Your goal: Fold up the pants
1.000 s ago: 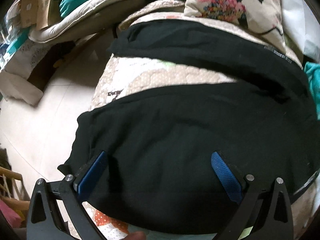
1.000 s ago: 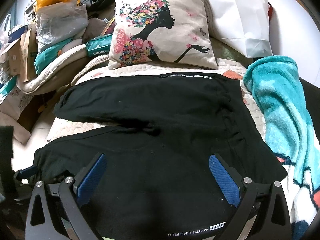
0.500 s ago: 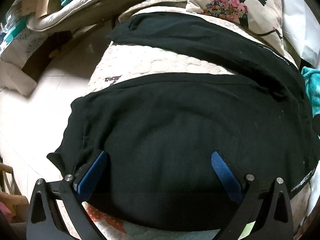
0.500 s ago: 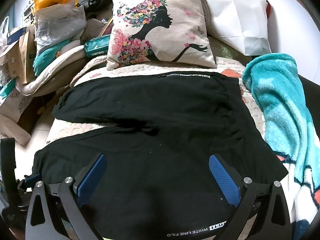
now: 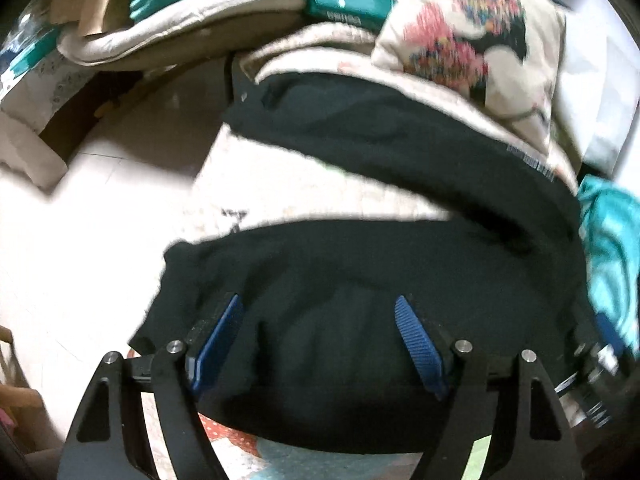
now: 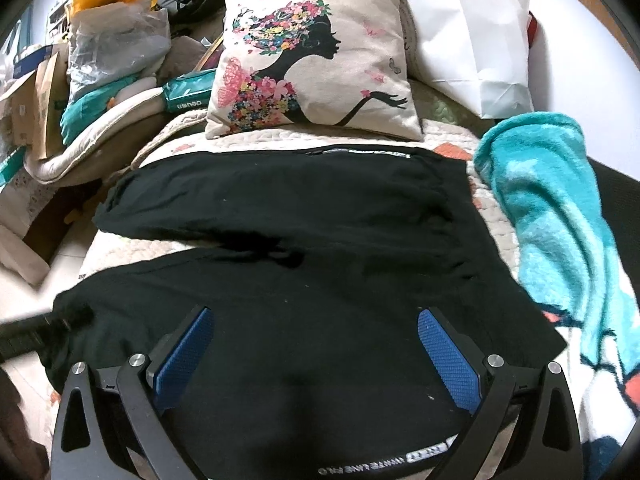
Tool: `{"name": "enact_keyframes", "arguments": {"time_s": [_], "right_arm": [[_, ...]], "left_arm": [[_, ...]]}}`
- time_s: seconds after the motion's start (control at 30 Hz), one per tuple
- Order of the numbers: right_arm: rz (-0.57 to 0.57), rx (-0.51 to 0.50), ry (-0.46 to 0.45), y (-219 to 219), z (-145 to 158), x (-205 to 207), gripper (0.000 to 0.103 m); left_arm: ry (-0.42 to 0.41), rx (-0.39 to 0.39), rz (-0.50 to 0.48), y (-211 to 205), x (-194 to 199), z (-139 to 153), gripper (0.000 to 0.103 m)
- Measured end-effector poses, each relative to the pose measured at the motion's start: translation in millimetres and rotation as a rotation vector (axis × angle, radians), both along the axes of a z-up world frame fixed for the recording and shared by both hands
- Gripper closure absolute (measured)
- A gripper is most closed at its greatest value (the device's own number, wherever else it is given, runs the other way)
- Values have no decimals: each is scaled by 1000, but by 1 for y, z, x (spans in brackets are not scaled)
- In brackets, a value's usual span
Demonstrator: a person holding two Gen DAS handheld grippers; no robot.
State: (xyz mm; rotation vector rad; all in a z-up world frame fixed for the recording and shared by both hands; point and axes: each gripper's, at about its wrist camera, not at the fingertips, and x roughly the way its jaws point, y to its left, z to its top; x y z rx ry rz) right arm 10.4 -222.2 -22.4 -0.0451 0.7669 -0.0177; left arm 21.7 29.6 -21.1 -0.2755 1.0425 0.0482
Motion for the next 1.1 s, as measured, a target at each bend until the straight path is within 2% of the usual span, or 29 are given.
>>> {"name": "enact_keyframes", "arguments": {"time_s": [0.1,0.2,0.37,0.47,0.57,0.7,0.77,0.93,1.03,1.1], "right_arm": [[-10,-35,-37,1,15,-13,0],[-31,-47,-56,4,29,-29,0],[-54,36,-49,11,58,-53,0],[-45,60,-40,5,73,-61,0],[-40,56,-52,1,95,-54,0],[-57,69,-85,-27,116,-37,0],[-60,76,-88,-43,118,-25,0],[-50,34,-55,-79,107,25,0],[-25,58,-22,-100,97,64,0],[7,84,5,-111,89,91,0]], "left_arm": [[-65,-14,3,9,-3,26,25],[-140,33,-5,12,-9,49,25],[-246,135,-1,20,-23,65,25],[-269,184,29,35,-29,64,25],[-249,161,70,50,-30,59,25],[-191,96,89,62,-24,46,25],[-191,83,93,64,-21,45,25],[-193,51,101,66,-12,47,25],[-184,29,71,67,0,47,25],[-190,69,47,67,18,49,25]]}}
